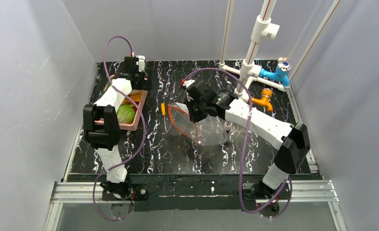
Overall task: Place the food in the zip-top bag and seal the zipper
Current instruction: Move the bin to the center of the board.
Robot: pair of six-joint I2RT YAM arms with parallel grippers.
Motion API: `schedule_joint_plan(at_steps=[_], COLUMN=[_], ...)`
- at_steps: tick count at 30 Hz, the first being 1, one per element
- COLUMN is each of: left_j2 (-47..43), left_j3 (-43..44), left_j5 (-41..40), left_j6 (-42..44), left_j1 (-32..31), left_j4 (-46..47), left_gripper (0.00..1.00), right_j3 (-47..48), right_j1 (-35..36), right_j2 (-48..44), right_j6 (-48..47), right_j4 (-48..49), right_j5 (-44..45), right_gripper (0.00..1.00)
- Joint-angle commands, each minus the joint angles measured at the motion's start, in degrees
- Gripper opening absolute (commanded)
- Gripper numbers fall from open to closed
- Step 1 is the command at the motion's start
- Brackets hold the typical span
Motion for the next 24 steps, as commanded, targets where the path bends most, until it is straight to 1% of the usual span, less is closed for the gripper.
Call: schedule_joint_plan(at_steps=[1, 3, 5, 7, 11, 13, 15, 16, 17, 19, 21, 23, 24], left_j2=[-8.13, -9.07, -8.67, -7.80, -5.65, -4.04, -2.57, -1.63, -0.89, 0.07, -0.31, -2.03, -3.21], left_j3=[-2.03, -2.07, -0.47, 0.55, 1.27, 2.85, 4.20, 5.24, 6.33, 7.89, 7.83, 5.49, 3.93], left_j5=[0.54, -0.77, -1.80, -2.64, -3.59, -4.57, -4.98, -5.50, -6.56, -9.46, -10.98, -8.98, -6.00], left_j6=[0.99, 2.49, 3.18, 2.47, 1.32, 2.01, 3.10, 3.62, 3.98, 4.76, 5.73, 7.62, 9.41], left_j1=[0.13, 0.23, 0.24, 0.24, 0.09, -0.61, -1.46, -1.73, -1.85, -1.95, -1.96, -1.88, -1.83], left_j4=[-1.87, -1.41, -2.36, -3.24, -1.63, -1.51, -1.24, -1.54, -2.14, -3.01, -3.16, -2.85, -2.79], left_gripper=[0.95, 0.91, 0.84, 0.81, 0.72, 0.72, 0.82, 0.83, 0.82, 0.75, 0.73, 0.78, 0.82], right_j3=[-1.00, -1.22, -1.55, -1.67, -1.76, -1.96, -2.34, -2.45, -2.45, -2.51, -2.68, -2.87, -2.92], right_j1=[-0.17, -0.17, -0.17, -0.18, -0.18, -0.17, -0.17, -0.18, -0.18, -0.18, -0.18, -0.17, -0.14], right_j2=[-2.66, -2.75, -2.80, -2.79, -2.94, -3.11, -3.27, -3.33, -3.34, -3.42, -3.54, -3.53, -3.43], right_j6=[-0.09, -0.17, -0.19, -0.15, 0.22, 0.24, 0.24, 0.21, 0.14, 0.21, 0.15, 0.14, 0.13], right_j4=[1.57, 1.68, 1.95, 2.14, 2.15, 2.29, 2.47, 2.51, 2.40, 2.17, 2.19, 2.39, 2.39], right_j5=[-0.54, -0.56, -0.60, -0.94, -1.33, -1.20, -1.03, -0.93, -0.92, -0.87, -0.87, -1.07, -1.17], right_gripper=[0.01, 0.01, 0.01, 0.01, 0.01, 0.01, 0.01, 0.01, 0.01, 0.01, 0.01, 0.01, 0.01])
